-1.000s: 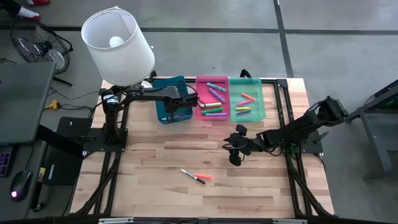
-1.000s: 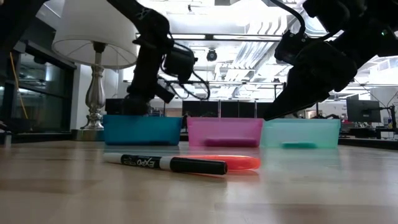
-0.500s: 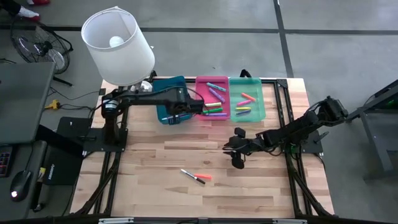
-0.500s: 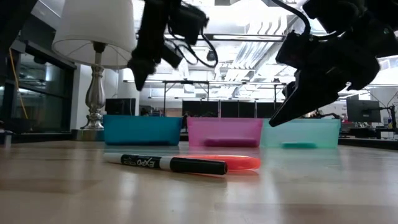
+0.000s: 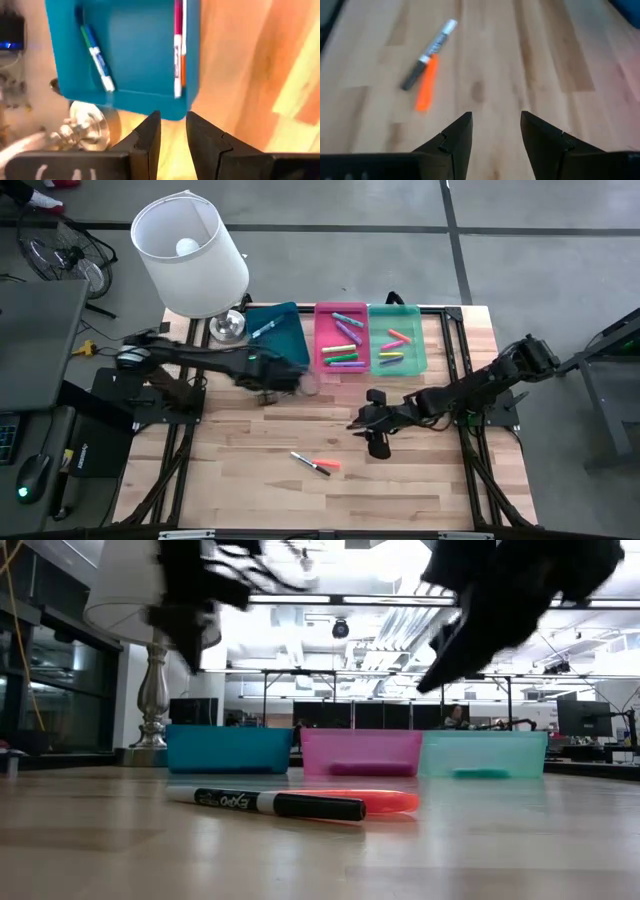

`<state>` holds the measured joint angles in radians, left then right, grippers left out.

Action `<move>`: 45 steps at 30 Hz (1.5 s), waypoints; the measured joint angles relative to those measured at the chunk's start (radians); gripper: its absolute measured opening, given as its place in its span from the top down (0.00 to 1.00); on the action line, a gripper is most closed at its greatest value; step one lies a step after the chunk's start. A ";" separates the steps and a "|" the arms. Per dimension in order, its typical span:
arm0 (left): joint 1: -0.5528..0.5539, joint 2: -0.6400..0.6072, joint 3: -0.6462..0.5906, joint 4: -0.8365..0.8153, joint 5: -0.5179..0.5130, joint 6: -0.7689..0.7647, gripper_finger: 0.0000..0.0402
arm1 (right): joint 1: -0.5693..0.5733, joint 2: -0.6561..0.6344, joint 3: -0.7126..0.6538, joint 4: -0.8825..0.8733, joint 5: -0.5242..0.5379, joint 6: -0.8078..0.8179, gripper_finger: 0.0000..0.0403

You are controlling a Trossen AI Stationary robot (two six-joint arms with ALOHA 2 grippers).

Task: Pick & Place Markers
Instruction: Put the orange pen into the green bin

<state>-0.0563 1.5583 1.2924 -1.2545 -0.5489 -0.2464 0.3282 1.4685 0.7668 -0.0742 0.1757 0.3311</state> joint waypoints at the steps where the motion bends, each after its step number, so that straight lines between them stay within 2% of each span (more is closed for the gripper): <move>1: -0.014 -0.030 -0.039 0.044 0.005 -0.019 0.78 | 0.011 0.003 0.029 -0.033 0.000 0.000 0.61; 3: -0.045 -0.098 -0.125 0.176 0.015 -0.068 0.78 | 0.034 0.011 0.080 -0.107 0.000 -0.001 0.61; 5: -0.088 -0.154 -0.206 0.174 0.025 -0.126 0.78 | 0.055 0.025 0.138 -0.165 0.000 -0.002 0.61; 7: -0.134 -0.190 -0.249 0.293 0.024 -0.171 0.78 | 0.072 0.035 0.186 -0.230 0.000 0.007 0.61; 9: -0.184 -0.229 -0.296 0.260 0.015 -0.227 0.78 | 0.080 0.051 0.239 -0.273 0.000 0.011 0.61; 16: -0.365 -0.258 -0.352 0.370 -0.092 -0.332 0.78 | 0.091 0.182 0.430 -0.420 -0.020 0.027 0.61; 24: -0.534 -0.282 -0.393 0.369 -0.253 -0.444 0.78 | 0.082 0.377 0.635 -0.559 -0.099 0.030 0.61; 33: -0.600 -0.287 -0.405 0.395 -0.299 -0.503 0.78 | 0.077 0.542 0.772 -0.610 -0.147 0.008 0.61; 45: -0.599 -0.287 -0.405 0.400 -0.294 -0.523 0.78 | 0.077 0.611 0.773 -0.581 -0.147 0.038 0.54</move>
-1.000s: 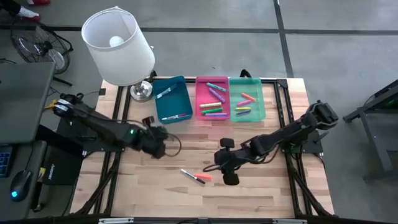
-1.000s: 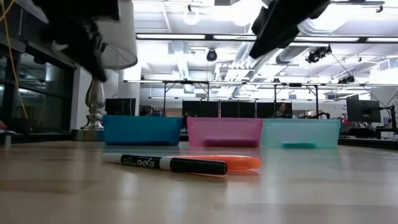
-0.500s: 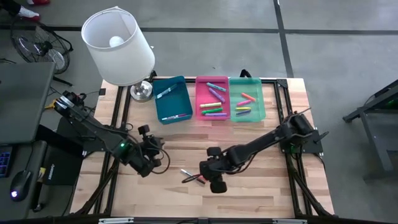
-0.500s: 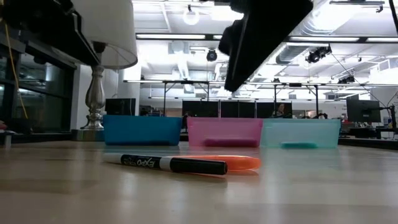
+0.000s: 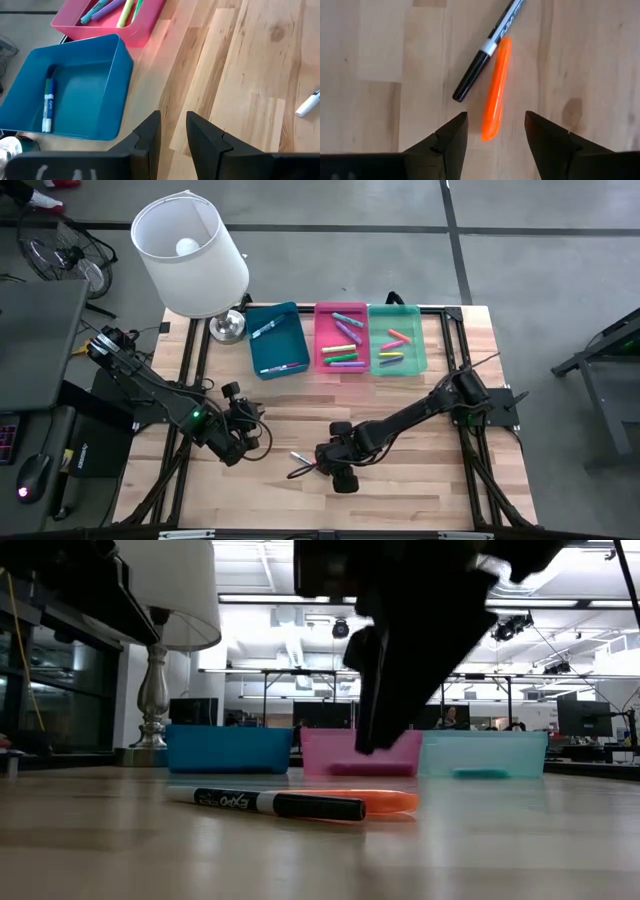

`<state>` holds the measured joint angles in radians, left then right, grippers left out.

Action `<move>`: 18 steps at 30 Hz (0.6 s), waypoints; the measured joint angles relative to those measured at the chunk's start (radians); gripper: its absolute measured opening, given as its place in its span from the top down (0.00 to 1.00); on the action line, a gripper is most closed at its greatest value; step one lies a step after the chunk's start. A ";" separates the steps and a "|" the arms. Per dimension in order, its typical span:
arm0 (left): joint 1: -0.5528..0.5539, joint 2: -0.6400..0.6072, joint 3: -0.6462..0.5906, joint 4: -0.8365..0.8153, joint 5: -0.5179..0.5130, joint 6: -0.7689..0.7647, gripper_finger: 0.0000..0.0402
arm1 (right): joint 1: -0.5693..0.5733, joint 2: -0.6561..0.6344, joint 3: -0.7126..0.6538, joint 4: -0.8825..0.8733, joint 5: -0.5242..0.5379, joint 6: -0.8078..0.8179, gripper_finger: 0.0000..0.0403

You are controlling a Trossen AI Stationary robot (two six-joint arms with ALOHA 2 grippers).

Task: Pick & Place Markers
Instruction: Put the orange pen into the green bin

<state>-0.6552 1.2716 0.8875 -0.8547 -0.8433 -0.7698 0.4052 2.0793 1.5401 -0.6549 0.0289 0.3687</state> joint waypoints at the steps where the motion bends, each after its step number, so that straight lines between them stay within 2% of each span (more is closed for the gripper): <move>1: 0.000 0.000 0.000 0.001 0.000 -0.002 0.78 | 0.000 0.006 0.000 0.004 -0.001 -0.001 0.54; 18: 0.000 0.000 0.000 0.000 0.014 -0.014 0.78 | -0.001 0.053 0.000 0.035 0.045 0.016 0.54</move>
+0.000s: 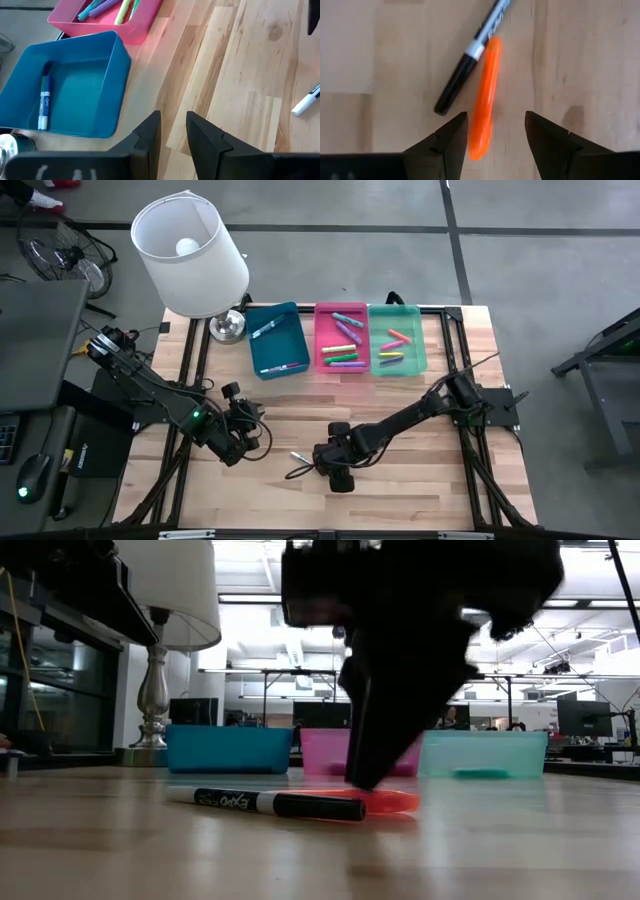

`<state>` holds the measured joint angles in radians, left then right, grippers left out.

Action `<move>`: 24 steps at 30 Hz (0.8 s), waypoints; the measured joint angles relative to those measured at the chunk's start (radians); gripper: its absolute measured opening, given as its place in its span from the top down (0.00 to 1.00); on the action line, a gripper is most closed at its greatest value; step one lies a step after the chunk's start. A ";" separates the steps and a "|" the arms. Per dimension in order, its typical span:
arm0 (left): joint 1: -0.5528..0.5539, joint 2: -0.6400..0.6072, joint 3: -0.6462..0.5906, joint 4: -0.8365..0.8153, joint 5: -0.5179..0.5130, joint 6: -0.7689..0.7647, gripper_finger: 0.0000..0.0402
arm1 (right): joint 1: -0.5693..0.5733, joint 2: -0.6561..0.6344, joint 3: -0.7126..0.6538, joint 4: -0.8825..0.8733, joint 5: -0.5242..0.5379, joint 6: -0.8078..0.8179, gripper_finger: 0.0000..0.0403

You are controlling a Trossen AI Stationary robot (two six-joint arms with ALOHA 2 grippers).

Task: Pick & Place Markers
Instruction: Put the orange pen into the green bin

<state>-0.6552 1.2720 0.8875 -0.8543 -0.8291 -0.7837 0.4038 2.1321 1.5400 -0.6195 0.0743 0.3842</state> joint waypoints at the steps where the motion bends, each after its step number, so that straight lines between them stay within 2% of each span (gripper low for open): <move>1: 0.000 0.000 0.000 0.000 0.000 0.000 0.78 | 0.000 0.012 0.000 -0.001 0.000 0.000 0.54; 24: 0.000 0.000 0.000 -0.002 0.008 -0.007 0.78 | -0.038 0.048 0.000 0.065 -0.002 -0.044 0.54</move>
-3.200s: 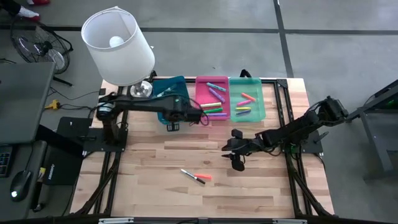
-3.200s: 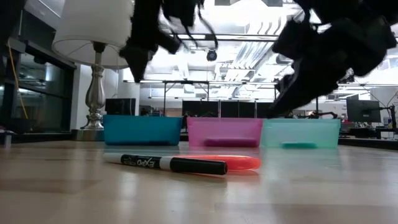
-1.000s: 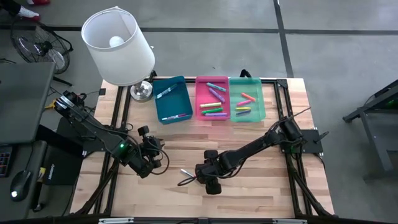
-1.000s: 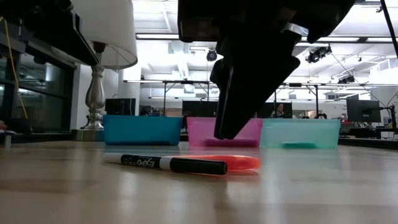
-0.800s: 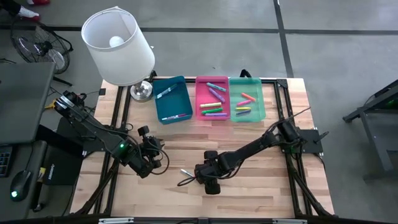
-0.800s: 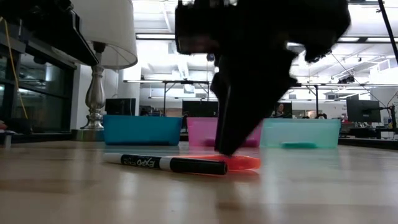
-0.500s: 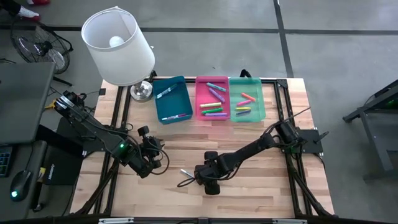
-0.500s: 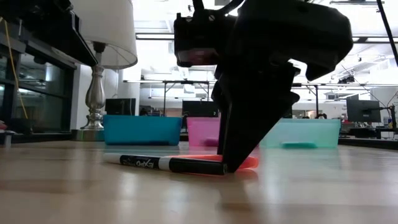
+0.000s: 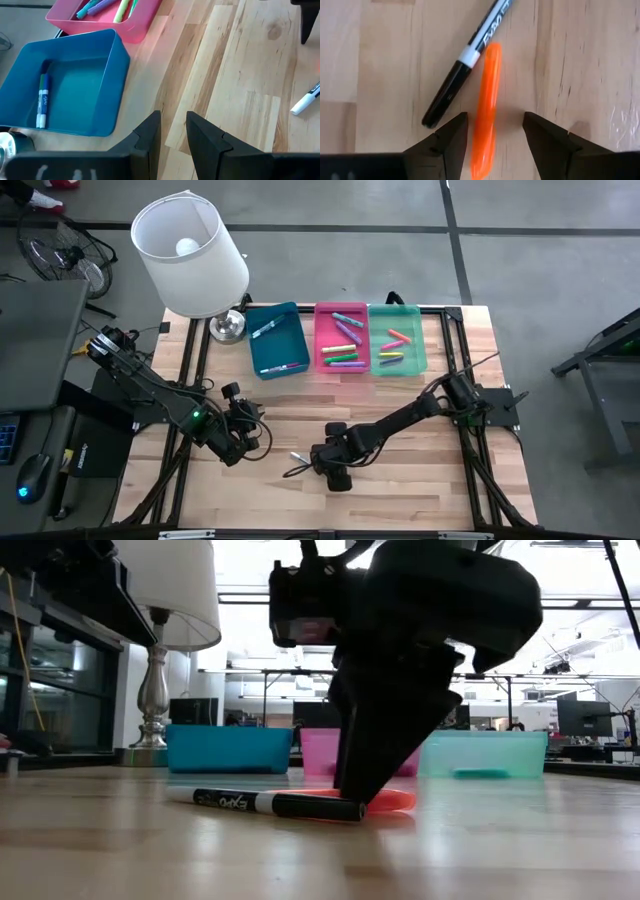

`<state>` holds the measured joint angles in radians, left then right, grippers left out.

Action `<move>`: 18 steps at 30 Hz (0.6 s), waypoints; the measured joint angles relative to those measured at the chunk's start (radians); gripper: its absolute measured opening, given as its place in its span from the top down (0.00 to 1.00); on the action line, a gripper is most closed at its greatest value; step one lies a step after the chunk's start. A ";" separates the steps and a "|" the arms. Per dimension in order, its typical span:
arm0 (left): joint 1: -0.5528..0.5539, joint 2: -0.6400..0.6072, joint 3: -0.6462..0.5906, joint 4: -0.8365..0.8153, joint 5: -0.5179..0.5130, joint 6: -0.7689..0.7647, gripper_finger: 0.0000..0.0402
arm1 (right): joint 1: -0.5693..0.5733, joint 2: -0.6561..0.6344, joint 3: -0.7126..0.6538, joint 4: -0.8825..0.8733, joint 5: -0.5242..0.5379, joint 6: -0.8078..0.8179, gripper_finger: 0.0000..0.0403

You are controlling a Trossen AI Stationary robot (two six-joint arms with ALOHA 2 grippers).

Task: Pick & Place Markers
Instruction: Put the orange pen into the green bin

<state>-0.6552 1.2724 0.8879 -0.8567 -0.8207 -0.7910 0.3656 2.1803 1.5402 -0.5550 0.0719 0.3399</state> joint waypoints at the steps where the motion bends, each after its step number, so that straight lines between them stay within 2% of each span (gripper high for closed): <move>1: 0.000 0.000 0.000 0.000 0.000 0.000 0.78 | 0.000 0.000 0.000 0.010 0.003 -0.005 0.54; 9: 0.000 0.000 0.000 -0.001 0.006 0.000 0.78 | -0.004 0.002 -0.001 0.040 0.013 -0.027 0.55; 18: 0.000 0.000 0.000 -0.006 0.026 -0.002 0.78 | 0.000 0.026 0.005 -0.007 -0.020 -0.025 0.67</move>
<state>-0.6548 1.2724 0.8879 -0.8624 -0.7949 -0.7931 0.3652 2.2067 1.5454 -0.5624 0.0521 0.3151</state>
